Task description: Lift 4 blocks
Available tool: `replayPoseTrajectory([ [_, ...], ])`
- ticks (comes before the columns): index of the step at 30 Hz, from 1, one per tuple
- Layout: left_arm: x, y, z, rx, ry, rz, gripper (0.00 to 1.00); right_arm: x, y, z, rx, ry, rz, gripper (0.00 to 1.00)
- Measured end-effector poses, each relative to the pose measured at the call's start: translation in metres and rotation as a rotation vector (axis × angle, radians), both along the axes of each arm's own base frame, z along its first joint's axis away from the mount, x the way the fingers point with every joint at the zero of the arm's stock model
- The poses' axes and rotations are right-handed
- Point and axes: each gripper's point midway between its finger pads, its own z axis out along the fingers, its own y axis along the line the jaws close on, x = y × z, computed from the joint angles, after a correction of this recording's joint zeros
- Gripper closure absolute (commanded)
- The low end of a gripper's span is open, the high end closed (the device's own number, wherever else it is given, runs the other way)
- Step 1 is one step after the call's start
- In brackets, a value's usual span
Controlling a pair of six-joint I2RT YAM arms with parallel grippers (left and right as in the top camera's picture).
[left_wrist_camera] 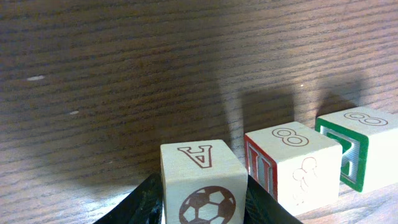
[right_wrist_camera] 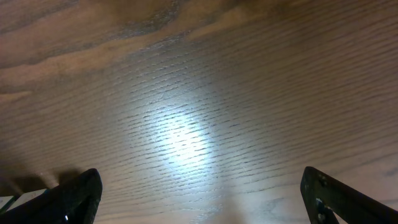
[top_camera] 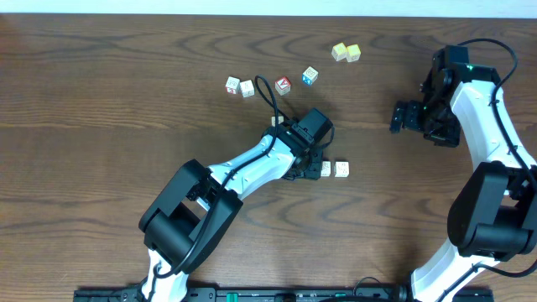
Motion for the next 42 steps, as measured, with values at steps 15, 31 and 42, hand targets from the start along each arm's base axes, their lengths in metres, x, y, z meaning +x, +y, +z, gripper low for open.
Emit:
replayPoseTrajectory([
  [15,-0.0003,-0.0003,0.0001,-0.007,0.014,0.038,0.60,0.0000,-0.0001,0.0000,0.000,0.000,0.000,0.01],
  [31,-0.0004,-0.0003,0.0000,-0.008,0.016,0.043,0.55,0.0000,0.0000,0.0000,0.000,0.000,0.000,0.01],
  [42,-0.0025,0.0001,0.0047,-0.013,0.021,0.042,0.49,0.0000,-0.0001,0.0000,0.000,0.000,0.000,0.01],
])
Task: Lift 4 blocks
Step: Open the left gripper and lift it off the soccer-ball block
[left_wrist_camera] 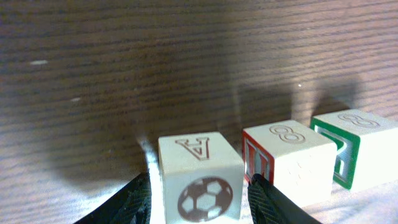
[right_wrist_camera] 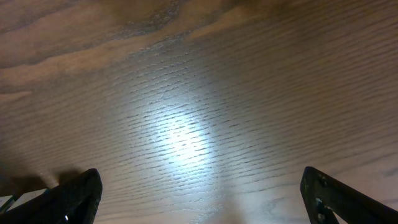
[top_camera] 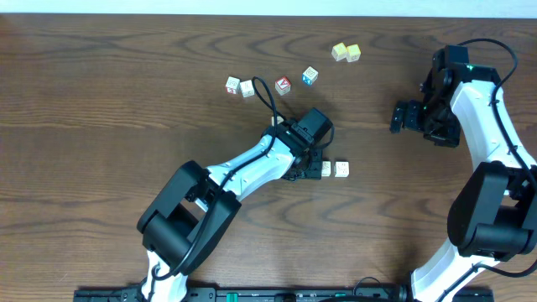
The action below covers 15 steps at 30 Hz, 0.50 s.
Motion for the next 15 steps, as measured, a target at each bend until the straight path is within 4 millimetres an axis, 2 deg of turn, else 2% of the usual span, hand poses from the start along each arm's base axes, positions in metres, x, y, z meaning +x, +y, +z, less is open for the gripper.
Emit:
replayPoseTrajectory([
  [6,-0.001,0.007,0.007,0.004,0.008,0.010,0.49,0.000,0.000,0.000,0.000,0.000,0.000,0.01],
  [12,0.004,0.028,0.005,0.032,0.047,0.056,0.50,0.000,0.000,0.000,0.000,0.000,0.000,0.01],
  [15,0.009,0.037,0.011,0.033,0.048,0.081,0.50,0.000,0.000,0.000,0.000,0.000,0.000,0.01],
])
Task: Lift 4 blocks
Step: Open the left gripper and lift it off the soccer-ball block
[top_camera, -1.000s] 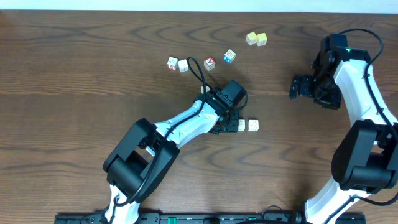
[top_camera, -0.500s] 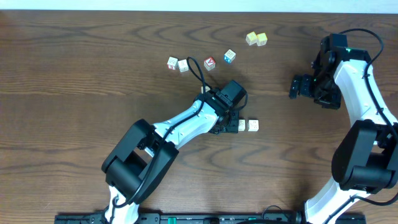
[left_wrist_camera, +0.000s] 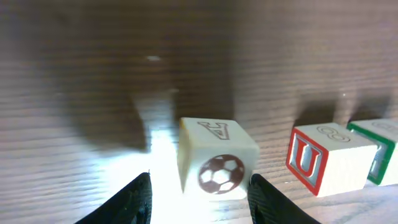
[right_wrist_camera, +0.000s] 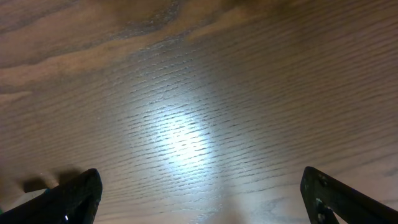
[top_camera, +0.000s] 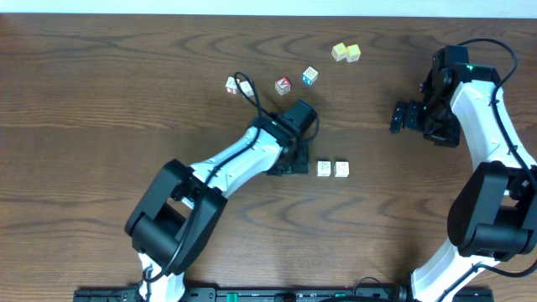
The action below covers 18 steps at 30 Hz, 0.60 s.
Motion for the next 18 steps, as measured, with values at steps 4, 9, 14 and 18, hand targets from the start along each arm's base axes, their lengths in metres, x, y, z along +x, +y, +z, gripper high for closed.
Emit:
replayPoseTrajectory([
  [4,0.009,0.007,0.022,-0.029,-0.041,0.019,0.50,0.000,0.000,0.000,0.000,0.000,0.000,0.01],
  [9,0.017,0.009,0.070,-0.098,-0.139,0.025,0.52,0.000,0.000,0.000,0.000,0.000,0.000,0.01],
  [14,0.020,0.012,0.095,-0.119,-0.206,0.019,0.66,0.000,0.000,0.000,0.000,0.000,0.000,0.01],
  [18,0.025,0.019,0.082,-0.064,-0.206,0.021,0.81,0.000,0.000,0.000,0.000,0.000,0.000,0.01],
])
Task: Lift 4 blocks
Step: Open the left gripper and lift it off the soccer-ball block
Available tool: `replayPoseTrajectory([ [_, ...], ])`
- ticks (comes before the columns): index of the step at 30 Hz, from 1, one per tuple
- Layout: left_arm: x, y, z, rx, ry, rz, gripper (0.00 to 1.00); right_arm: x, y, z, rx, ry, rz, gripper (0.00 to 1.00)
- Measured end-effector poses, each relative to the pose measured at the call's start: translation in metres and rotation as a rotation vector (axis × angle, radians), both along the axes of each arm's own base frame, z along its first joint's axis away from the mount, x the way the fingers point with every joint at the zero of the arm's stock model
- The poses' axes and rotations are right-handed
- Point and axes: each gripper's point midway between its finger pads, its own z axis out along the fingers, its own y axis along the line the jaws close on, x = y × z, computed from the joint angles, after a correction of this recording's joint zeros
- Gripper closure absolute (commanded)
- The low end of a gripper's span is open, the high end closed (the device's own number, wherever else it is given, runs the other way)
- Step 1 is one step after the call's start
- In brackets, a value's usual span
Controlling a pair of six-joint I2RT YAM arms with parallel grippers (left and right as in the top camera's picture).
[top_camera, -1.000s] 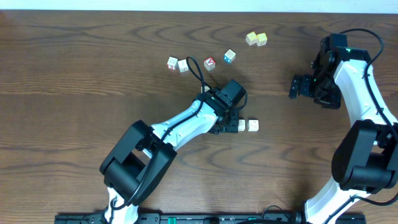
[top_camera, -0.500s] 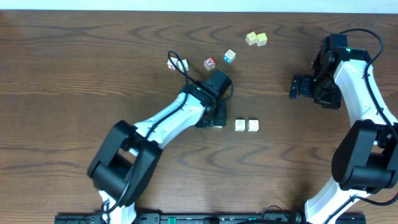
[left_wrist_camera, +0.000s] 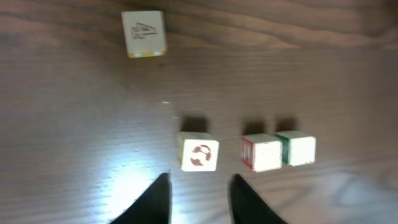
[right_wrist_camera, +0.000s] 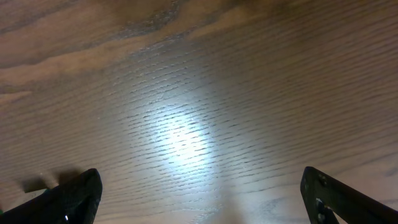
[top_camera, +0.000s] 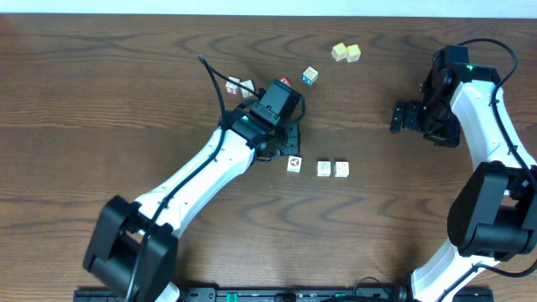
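Observation:
Three blocks stand in a row on the table: a football block (top_camera: 294, 164) (left_wrist_camera: 199, 152), a red-edged block (top_camera: 324, 169) (left_wrist_camera: 261, 152) and a green-edged block (top_camera: 341, 169) (left_wrist_camera: 297, 149). My left gripper (top_camera: 284, 144) (left_wrist_camera: 200, 199) hangs open above the table, just up-left of the football block, with nothing between its fingers. Farther off in the left wrist view lies a yellow-edged block (left_wrist_camera: 144, 32). At the right side of the table my right gripper (top_camera: 403, 117) (right_wrist_camera: 199, 205) is wide open over bare wood.
Loose blocks lie along the back: two white ones (top_camera: 243, 86), a red one (top_camera: 285, 81) partly behind the left arm, a blue one (top_camera: 310, 75) and a yellow pair (top_camera: 346, 52). A black cable (top_camera: 220, 80) loops off the left wrist.
My left gripper has risen and moved up-left, away from the football block. The block stays on the table, left of the red and green blocks. The right arm is unchanged.
My left gripper was shut on the football block, low beside the red and green blocks. Then its fingers stood apart from the block. Then it was open a little farther back, and now it hangs high above the row. The right arm never moved.

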Motion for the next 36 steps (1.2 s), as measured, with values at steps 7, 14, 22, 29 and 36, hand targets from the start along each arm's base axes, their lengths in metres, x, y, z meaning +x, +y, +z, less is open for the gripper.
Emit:
replayPoseTrajectory([
  [7,0.003,0.012,-0.056,0.132,0.074,0.019,0.87,0.000,0.000,0.000,0.000,0.000,0.000,0.01],
  [14,0.002,0.017,-0.085,0.187,0.117,0.020,0.91,0.000,0.000,0.000,0.000,0.000,0.000,0.01],
  [22,0.003,-0.004,-0.099,0.123,0.130,-0.022,0.91,0.000,0.000,0.000,0.000,0.000,0.000,0.01],
  [29,-0.001,-0.009,-0.104,0.117,0.140,-0.053,0.91,0.000,0.000,0.000,0.000,0.000,0.000,0.01],
  [36,-0.003,-0.011,-0.104,0.113,0.143,-0.062,0.91,0.000,0.000,0.000,0.000,0.000,0.000,0.01],
])
